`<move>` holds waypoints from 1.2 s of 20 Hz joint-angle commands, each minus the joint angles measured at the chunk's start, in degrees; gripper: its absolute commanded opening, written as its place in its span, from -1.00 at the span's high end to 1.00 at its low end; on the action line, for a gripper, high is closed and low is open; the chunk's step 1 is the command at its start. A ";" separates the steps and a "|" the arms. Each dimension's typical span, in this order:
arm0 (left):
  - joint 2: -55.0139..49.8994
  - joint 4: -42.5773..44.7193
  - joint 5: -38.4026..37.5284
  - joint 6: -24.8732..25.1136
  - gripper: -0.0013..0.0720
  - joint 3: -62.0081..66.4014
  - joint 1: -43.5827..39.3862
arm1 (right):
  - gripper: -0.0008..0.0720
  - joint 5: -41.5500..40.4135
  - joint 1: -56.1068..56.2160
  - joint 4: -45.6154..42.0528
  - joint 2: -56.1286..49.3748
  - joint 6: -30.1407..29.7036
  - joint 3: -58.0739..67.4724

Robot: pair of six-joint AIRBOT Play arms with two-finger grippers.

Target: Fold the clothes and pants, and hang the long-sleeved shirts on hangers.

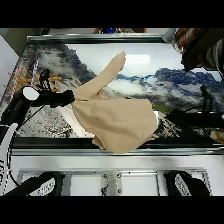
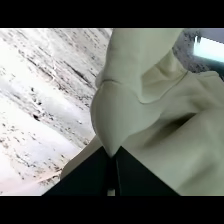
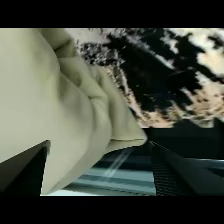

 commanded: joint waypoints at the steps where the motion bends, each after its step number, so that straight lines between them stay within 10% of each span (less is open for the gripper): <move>1: 0.59 0.37 0.72 -0.02 0.92 -3.21 1.16 | -0.89 -8.35 3.17 11.87 0.20 -0.94 -13.05; 4: 0.61 0.37 0.81 -0.02 0.92 -3.30 1.16 | -0.88 -13.70 10.54 13.03 0.20 -0.92 -17.25; 8: 0.63 0.28 -0.50 -0.02 0.92 -2.03 1.16 | 0.90 -16.46 14.58 13.94 0.26 -6.93 -14.91; 14: 11.10 0.42 -7.63 1.11 0.92 3.82 -3.76 | 0.91 -13.42 8.87 -3.17 -1.18 -0.48 13.18; 20: 17.11 0.42 0.87 -0.85 0.92 -8.87 -20.76 | 0.90 -17.05 8.96 -10.12 -13.38 5.44 24.65; 21: 16.06 0.46 2.47 -1.42 0.92 -9.07 -22.03 | 0.66 -18.45 8.81 -8.79 -15.15 5.40 24.87; 23: 12.81 0.46 3.45 -1.62 0.92 -8.00 -22.47 | -0.48 -18.84 7.96 -4.57 -16.50 5.33 24.96; 24: 10.99 0.44 2.95 -1.60 0.92 -7.02 -22.10 | -0.55 -17.29 7.37 -3.91 -16.02 5.05 24.96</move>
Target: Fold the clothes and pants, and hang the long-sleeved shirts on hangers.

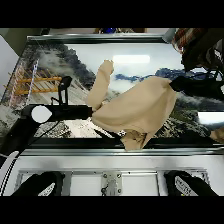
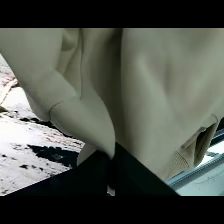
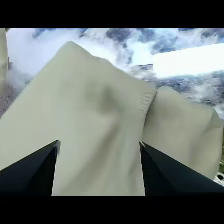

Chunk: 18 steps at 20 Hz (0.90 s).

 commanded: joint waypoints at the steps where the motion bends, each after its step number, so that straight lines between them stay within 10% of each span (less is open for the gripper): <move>1: -4.87 0.02 1.33 -0.72 0.92 1.36 -1.27 | -0.38 2.27 -1.57 2.51 -1.14 -1.44 1.27; 4: -9.66 -0.04 -1.51 -0.72 0.92 3.50 1.60 | -0.30 10.34 -3.39 2.03 5.05 -4.24 -3.10; 7: -12.35 -0.07 -2.21 -0.70 0.92 3.87 3.67 | -0.30 12.17 -3.34 2.80 12.72 5.38 -16.39; 18: -13.20 0.02 -1.60 -0.68 0.92 3.87 4.26 | -0.30 -18.95 10.05 25.79 14.88 4.59 -46.64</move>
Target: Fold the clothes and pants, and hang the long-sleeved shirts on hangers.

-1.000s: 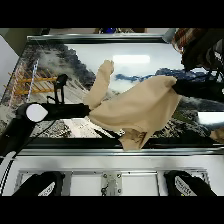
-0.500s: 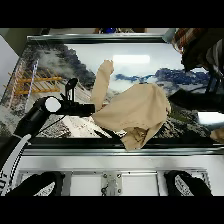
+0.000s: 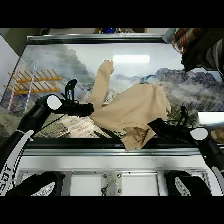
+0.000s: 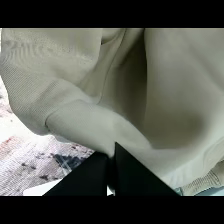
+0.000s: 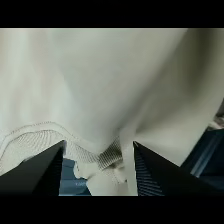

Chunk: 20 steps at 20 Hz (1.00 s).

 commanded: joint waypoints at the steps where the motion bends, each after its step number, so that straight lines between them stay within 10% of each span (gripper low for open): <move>1: -0.11 0.04 0.48 0.02 0.92 0.07 0.07 | -0.30 -12.33 5.92 5.33 -0.92 -1.99 -2.78; 3: -0.11 0.02 1.36 0.00 0.92 0.07 0.09 | -0.26 -16.09 7.63 5.38 -1.90 -1.99 -2.73; 7: -0.07 0.17 1.62 0.04 0.92 0.42 0.09 | 0.91 -16.20 8.04 5.31 -1.77 -9.35 -0.61; 14: 12.02 1.05 0.98 0.00 0.92 29.14 0.50 | 0.91 11.50 0.96 -17.70 1.46 -14.80 49.79; 20: 20.96 1.16 14.51 0.07 0.92 50.45 -10.16 | 0.92 12.70 0.98 -17.22 1.60 -7.30 85.13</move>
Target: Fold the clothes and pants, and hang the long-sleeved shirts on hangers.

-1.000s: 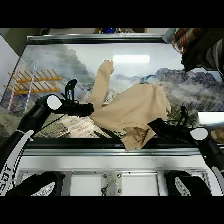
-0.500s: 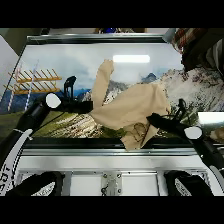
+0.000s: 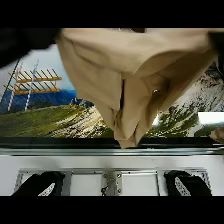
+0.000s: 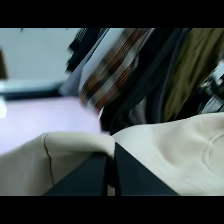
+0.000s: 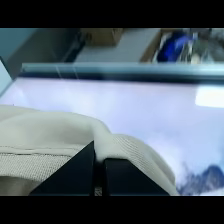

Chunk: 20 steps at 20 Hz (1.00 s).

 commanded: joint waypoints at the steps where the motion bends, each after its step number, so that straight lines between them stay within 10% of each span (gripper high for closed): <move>1: 3.80 0.57 7.37 0.28 0.92 10.84 -6.86 | 0.92 2.08 -0.31 -1.55 0.11 3.52 18.01; 9: -2.95 0.57 3.91 3.56 0.92 22.67 -10.64 | 0.92 -0.90 -0.33 -1.20 1.31 11.45 23.89; 15: -6.49 0.28 -15.45 -7.91 0.92 5.38 6.78 | 0.91 22.95 -0.31 -1.33 -9.20 15.04 21.31; 20: -6.97 -0.09 -34.34 -5.66 0.92 -16.74 10.99 | 0.91 37.97 1.01 -3.43 -13.42 10.12 1.51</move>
